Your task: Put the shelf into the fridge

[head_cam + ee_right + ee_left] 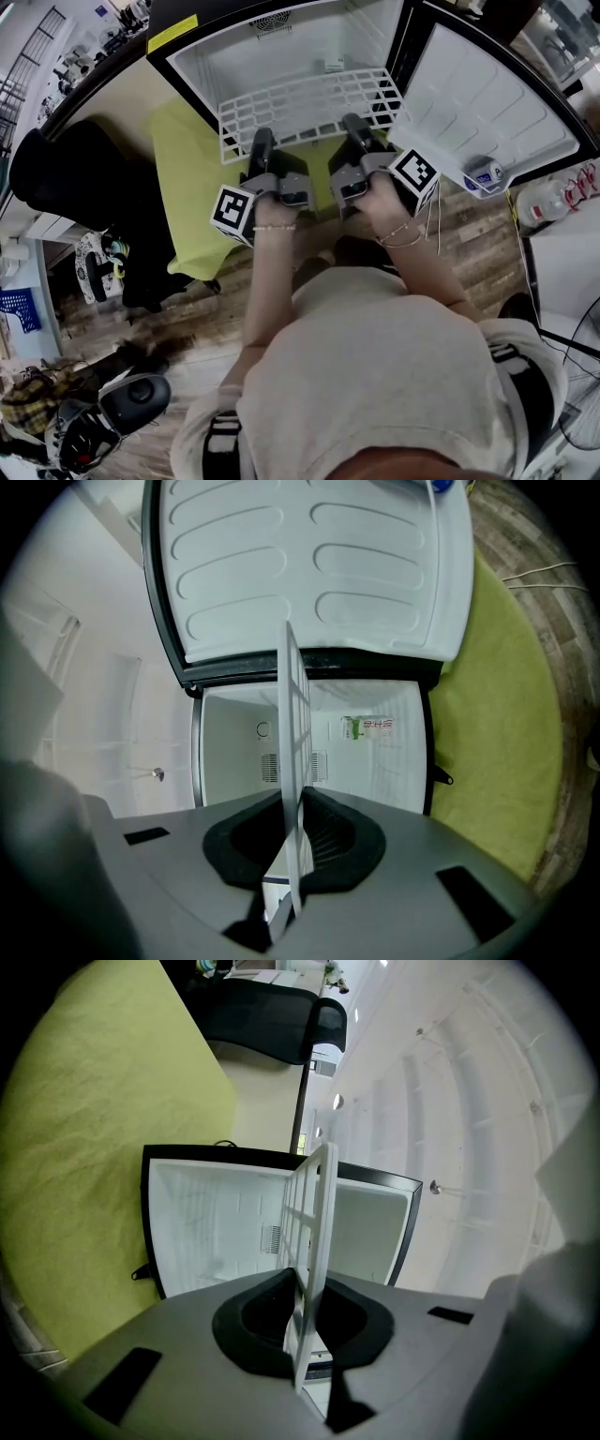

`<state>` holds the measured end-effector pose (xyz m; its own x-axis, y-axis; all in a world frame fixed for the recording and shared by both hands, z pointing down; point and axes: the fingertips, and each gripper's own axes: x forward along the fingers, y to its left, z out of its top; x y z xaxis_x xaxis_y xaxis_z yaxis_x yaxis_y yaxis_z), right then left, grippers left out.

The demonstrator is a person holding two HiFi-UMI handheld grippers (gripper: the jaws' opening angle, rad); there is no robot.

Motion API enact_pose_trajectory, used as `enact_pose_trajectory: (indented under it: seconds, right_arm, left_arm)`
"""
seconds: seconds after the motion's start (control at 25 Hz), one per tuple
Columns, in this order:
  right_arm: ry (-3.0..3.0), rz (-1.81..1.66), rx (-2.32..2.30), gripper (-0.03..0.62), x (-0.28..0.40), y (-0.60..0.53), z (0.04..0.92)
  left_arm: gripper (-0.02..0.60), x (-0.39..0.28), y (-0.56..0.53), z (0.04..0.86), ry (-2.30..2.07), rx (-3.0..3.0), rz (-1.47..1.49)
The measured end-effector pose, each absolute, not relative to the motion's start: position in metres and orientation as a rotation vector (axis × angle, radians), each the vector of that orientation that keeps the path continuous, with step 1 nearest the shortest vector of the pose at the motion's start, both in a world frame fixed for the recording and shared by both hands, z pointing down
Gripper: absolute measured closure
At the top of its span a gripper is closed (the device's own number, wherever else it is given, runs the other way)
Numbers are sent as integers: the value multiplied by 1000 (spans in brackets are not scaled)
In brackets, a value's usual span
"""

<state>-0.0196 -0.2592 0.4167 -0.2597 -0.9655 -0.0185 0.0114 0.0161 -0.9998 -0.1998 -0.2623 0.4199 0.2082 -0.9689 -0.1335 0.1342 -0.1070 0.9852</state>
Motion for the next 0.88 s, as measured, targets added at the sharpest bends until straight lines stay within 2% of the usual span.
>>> enact_pose_trajectory:
  seconds: [0.88]
  right_arm:
    - [1434,-1401,-1032,542,-16,-271,407]
  left_arm:
    - [546,-194,-262,407,-864,1256,-1222]
